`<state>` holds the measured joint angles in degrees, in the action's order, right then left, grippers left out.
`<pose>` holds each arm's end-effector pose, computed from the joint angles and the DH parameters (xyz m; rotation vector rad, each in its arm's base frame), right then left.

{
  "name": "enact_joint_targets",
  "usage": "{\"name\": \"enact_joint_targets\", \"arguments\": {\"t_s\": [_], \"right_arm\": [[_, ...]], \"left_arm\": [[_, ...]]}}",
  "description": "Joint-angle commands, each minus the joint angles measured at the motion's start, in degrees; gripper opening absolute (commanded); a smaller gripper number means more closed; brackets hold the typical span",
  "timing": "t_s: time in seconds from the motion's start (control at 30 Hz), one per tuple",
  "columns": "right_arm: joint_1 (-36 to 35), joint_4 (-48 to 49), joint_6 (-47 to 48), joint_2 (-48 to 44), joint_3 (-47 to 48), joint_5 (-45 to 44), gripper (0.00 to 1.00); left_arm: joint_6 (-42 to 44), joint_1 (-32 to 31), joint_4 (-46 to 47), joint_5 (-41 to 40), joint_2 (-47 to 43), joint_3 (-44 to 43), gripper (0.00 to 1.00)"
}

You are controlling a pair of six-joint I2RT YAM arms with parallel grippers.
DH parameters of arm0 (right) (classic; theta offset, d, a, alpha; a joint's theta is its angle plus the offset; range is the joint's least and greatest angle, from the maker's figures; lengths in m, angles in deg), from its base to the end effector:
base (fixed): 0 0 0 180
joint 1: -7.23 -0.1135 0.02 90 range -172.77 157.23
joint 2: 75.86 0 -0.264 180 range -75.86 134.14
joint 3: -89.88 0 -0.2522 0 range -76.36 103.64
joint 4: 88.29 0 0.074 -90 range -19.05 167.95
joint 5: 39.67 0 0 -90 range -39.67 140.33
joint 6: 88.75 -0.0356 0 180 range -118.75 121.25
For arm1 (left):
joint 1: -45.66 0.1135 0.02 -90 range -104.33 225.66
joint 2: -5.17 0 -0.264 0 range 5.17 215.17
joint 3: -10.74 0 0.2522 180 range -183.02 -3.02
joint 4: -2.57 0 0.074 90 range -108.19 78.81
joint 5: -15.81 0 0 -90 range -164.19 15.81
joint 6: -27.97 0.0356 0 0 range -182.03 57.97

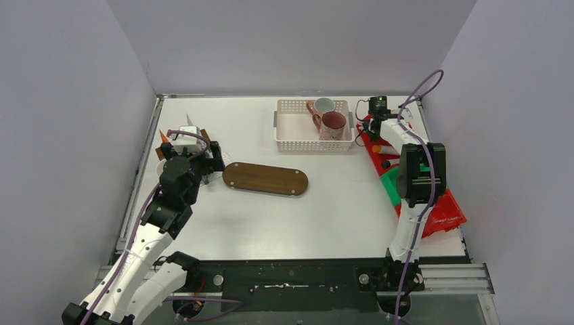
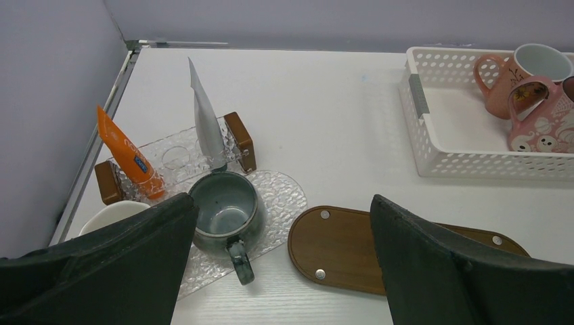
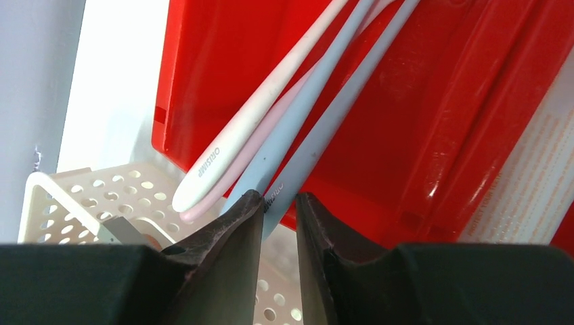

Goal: Prepare toiletry sets of a toothbrush and toothpaste on the tray
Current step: Pick up the toothbrush from the storage box.

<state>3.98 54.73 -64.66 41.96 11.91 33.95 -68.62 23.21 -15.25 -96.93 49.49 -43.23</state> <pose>0.4512 0.0156 0.1922 1.3728 2.0271 0.1777 0.1767 -0.0581 0.3250 -0.0581 1.7014 -0.0379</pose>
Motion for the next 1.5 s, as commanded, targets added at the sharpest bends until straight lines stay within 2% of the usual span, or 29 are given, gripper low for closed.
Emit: {"name": "enact_joint_targets", "arguments": {"t_s": [0.0,0.97,1.2,1.33,1.47], "right_arm": [[1.1,0.0,-2.1,-2.6,-0.8,0.6,0.26],[5.0,-0.1,-5.9,4.1,1.8,6.9,0.27],[5.2,1.0,-6.0,-0.2,-0.2,6.5,0.22],[5.5,1.3,-6.0,-3.3,-1.4,6.3,0.15],[5.5,1.6,-6.1,-6.2,-2.6,5.6,0.13]], "left_arm": [[0.9,0.0,2.8,0.0,-0.7,0.0,0.97],[0.9,0.2,3.0,0.2,-0.1,0.3,0.96],[0.9,0.2,3.2,0.2,0.0,0.3,0.96],[0.8,0.3,3.2,0.3,-0.1,0.3,0.96],[0.7,0.4,3.2,0.3,-0.1,0.4,0.96]]}}
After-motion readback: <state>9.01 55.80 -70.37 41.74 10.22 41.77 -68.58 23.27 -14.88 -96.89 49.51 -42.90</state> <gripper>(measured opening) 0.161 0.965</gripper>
